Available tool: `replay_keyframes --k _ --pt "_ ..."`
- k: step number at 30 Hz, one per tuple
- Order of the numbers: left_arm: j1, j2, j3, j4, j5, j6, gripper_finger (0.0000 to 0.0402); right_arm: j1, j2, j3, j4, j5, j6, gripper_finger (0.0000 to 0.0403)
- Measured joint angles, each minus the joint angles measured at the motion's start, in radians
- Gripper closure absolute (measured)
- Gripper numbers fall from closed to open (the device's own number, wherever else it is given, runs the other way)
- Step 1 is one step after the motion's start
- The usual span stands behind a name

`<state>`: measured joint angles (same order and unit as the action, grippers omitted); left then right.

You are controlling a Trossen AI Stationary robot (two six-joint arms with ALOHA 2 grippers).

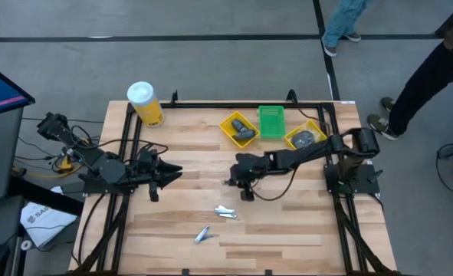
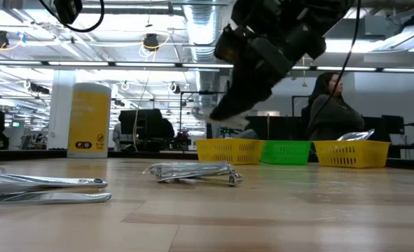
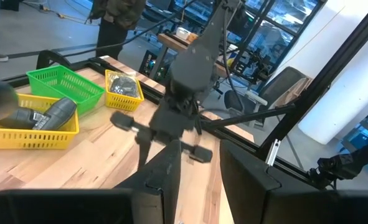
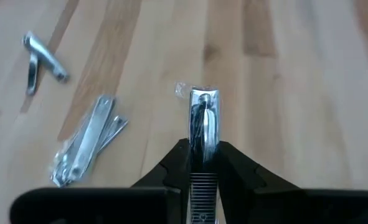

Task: Pick & Place Travel size toiletries
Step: Put the silver nail cutter into the green basket

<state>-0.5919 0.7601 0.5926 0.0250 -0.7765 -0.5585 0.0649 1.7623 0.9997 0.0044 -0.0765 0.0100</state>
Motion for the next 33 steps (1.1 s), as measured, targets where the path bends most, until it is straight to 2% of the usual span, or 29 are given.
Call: replay_keyframes --k 5,11,16,22,33 --pt "0.0 0.0 0.0 0.002 0.0 0.0 0.0298 -0.038 -0.056 0.001 0.002 0.004 0.054 0.0353" --pt "0.0 0.0 0.0 0.007 0.0 0.001 0.0298 -0.106 -0.124 0.002 0.003 0.057 0.081 0.0353" --pt "0.0 0.0 0.0 0.008 0.0 0.002 0.0298 -0.194 -0.173 0.003 0.003 0.12 0.089 0.0353" --pt "0.0 0.0 0.0 0.013 0.0 0.002 0.0298 -0.326 -0.2 0.004 -0.026 0.218 0.175 0.0353" --pt "0.0 0.0 0.0 0.026 0.0 0.004 0.0298 -0.482 -0.205 0.004 -0.318 0.433 0.357 0.0352"
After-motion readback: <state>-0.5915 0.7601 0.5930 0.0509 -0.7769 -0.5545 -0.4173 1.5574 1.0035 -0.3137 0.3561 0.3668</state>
